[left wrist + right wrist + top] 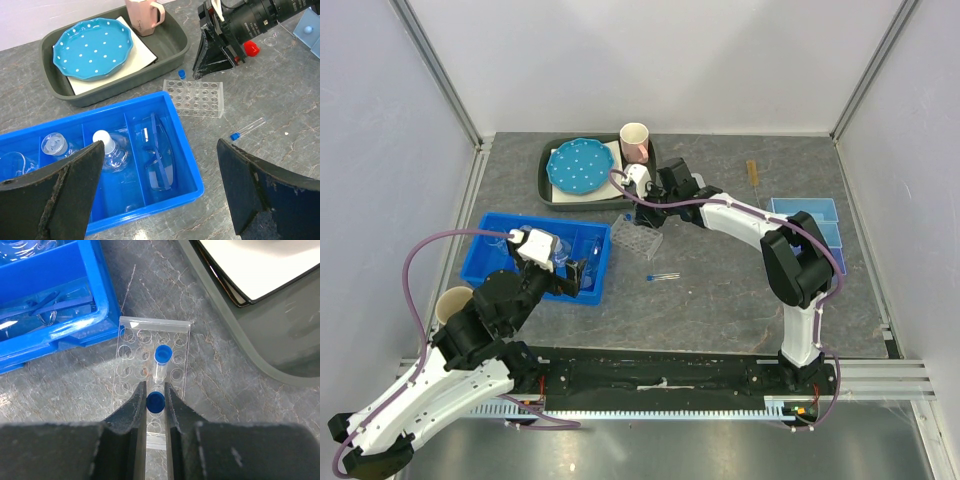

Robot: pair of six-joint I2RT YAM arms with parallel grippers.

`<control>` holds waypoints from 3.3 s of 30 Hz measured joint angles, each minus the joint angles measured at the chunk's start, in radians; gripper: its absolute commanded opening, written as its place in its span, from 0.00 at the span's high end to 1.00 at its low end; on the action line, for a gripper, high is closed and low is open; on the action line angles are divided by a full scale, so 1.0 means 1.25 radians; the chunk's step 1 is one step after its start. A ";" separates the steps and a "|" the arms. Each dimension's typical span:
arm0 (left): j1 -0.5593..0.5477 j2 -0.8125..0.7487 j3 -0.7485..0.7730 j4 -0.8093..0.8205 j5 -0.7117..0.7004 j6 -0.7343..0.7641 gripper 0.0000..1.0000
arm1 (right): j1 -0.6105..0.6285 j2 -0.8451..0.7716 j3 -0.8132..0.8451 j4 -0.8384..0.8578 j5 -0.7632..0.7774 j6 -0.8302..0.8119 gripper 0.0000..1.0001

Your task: Organize the chemistry lab equipment

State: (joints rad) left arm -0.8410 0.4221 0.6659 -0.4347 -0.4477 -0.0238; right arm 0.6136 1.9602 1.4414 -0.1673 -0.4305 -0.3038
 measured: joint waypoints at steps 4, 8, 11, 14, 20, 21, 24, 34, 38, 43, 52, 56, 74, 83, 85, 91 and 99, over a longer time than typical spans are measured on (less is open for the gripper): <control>0.000 -0.001 0.000 0.000 0.000 0.000 0.00 | 0.002 0.000 -0.007 -0.006 0.001 0.000 0.80; 0.000 -0.002 0.000 0.000 0.000 0.000 0.00 | 0.002 0.000 -0.009 -0.007 0.001 0.000 0.77; 0.000 -0.002 0.000 0.000 0.000 0.000 0.00 | 0.004 0.001 -0.009 -0.008 0.001 0.000 0.75; 0.000 -0.002 0.000 0.000 0.000 0.000 0.00 | 0.005 0.002 -0.009 -0.008 0.002 0.000 0.72; 0.000 -0.003 -0.001 0.000 -0.003 0.000 0.00 | 0.009 0.003 -0.009 -0.015 0.002 0.000 0.59; 0.000 -0.003 -0.001 0.000 -0.004 0.000 0.00 | 0.010 0.003 -0.009 -0.016 0.002 -0.001 0.56; 0.000 -0.004 -0.001 0.000 -0.005 0.000 0.00 | 0.010 0.002 -0.009 -0.024 0.002 -0.005 0.50; 0.000 -0.007 -0.001 0.000 -0.005 0.001 0.00 | 0.010 -0.163 -0.065 -0.091 -0.023 -0.118 0.29; 0.000 -0.007 -0.001 0.000 -0.005 0.001 0.00 | 0.010 -0.275 -0.133 -0.150 -0.087 -0.267 0.23; 0.002 0.004 -0.001 0.000 -0.001 0.001 0.00 | 0.010 -0.355 -0.266 -0.226 -0.138 -0.467 0.21; 0.002 0.050 -0.001 0.002 0.008 0.001 0.00 | 0.030 -0.248 -0.301 -0.272 -0.082 -0.596 0.32; 0.002 0.050 -0.001 0.002 0.008 0.002 0.00 | 0.054 -0.174 -0.274 -0.274 -0.035 -0.595 0.39; 0.003 0.021 -0.005 0.003 0.031 0.008 0.00 | 0.076 -0.098 -0.233 -0.285 0.028 -0.524 0.75; 0.003 -0.018 -0.014 0.004 0.073 0.005 0.00 | 0.069 -0.102 -0.232 -0.298 -0.004 -0.482 0.86; 0.003 -0.016 -0.014 0.005 0.098 -0.013 0.00 | 0.058 -0.120 -0.243 -0.302 -0.040 -0.461 0.86; 0.003 -0.007 -0.026 0.063 0.189 -0.173 0.00 | -0.027 -0.271 -0.298 -0.286 -0.192 -0.378 0.86; 0.003 0.047 -0.224 0.377 0.276 -0.537 0.03 | -0.096 -0.464 -0.427 -0.181 -0.384 -0.275 0.86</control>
State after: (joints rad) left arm -0.8371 0.4808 0.3855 0.0360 -0.1028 -0.6956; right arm 0.4934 1.3804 0.9077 -0.3939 -0.9104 -0.6479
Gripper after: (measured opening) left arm 0.978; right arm 0.185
